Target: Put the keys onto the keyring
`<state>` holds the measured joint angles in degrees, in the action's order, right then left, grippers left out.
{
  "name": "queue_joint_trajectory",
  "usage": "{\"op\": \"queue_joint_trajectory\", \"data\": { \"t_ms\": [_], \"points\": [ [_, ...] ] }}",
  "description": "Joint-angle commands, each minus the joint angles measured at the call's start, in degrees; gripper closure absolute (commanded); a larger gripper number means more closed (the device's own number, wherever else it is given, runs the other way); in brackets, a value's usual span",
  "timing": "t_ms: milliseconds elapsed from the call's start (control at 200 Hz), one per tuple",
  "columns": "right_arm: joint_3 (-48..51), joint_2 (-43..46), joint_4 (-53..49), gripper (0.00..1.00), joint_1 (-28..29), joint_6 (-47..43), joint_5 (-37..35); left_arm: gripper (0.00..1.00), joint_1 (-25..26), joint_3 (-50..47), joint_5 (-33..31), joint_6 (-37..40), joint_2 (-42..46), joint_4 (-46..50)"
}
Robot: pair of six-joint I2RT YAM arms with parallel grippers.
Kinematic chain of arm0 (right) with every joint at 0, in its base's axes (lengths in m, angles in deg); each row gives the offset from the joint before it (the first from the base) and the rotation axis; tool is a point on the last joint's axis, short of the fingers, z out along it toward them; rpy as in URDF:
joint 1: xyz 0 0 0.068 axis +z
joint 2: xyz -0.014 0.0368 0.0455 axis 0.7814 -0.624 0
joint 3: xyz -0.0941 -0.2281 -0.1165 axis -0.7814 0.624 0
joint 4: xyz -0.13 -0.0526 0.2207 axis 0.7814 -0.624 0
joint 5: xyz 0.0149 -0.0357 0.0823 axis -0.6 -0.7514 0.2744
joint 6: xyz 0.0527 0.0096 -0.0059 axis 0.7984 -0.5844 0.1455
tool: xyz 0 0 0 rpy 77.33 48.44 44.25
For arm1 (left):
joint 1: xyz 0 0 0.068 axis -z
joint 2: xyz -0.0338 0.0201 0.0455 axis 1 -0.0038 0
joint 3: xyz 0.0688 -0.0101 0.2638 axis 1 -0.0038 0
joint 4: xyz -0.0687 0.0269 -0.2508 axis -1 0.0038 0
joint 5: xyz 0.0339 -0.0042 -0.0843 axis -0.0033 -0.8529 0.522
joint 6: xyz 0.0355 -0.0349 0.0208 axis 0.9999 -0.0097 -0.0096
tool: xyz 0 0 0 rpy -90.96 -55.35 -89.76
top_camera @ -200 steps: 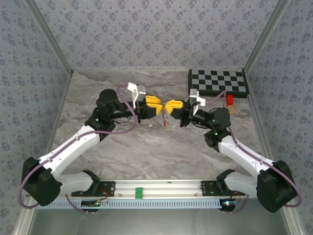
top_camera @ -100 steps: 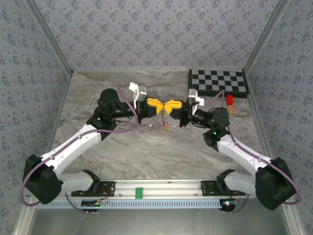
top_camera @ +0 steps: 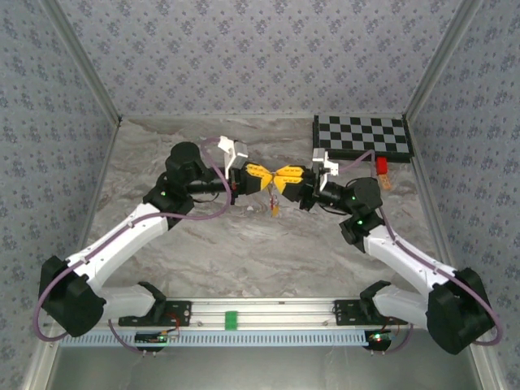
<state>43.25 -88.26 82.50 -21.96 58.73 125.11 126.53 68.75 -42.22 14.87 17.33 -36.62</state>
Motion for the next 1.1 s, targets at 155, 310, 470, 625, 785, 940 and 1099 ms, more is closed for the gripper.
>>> {"op": "queue_joint_trajectory", "data": {
  "t_ms": [155, 310, 470, 625, 785, 940, 1099],
  "points": [
    [-3.5, 9.7, -30.4, 0.78, -1.2, -15.3, -2.8, 1.00, -0.1, 4.4, -1.3, 12.1, -0.9, 13.1],
    [-7.1, 11.0, -42.0, 0.78, -1.7, -20.5, -3.0, 1.00, 0.0, 5.3, -1.5, 15.4, -1.5, 17.0],
    [-12.5, 9.0, -51.2, 0.77, -1.8, -25.1, -1.7, 1.00, 0.0, 6.1, -0.8, 18.1, -2.0, 20.7],
    [-16.3, 5.4, -54.3, 0.77, -1.4, -26.6, 0.1, 1.00, 0.0, 6.6, 0.5, 19.6, -2.2, 22.3],
    [-19.2, 1.9, -56.5, 0.75, -0.4, -28.0, 1.7, 1.00, 0.1, 7.0, 1.1, 20.5, -2.6, 23.8],
    [-20.6, 0.1, -57.9, 0.73, -0.1, -28.9, 2.4, 1.00, 0.5, 7.2, 2.2, 21.4, -2.9, 25.0],
    [-21.6, -1.2, -59.3, 0.73, 0.1, -29.6, 3.5, 1.00, 0.7, 7.5, 2.6, 21.7, -3.0, 25.3]
  ]
}}
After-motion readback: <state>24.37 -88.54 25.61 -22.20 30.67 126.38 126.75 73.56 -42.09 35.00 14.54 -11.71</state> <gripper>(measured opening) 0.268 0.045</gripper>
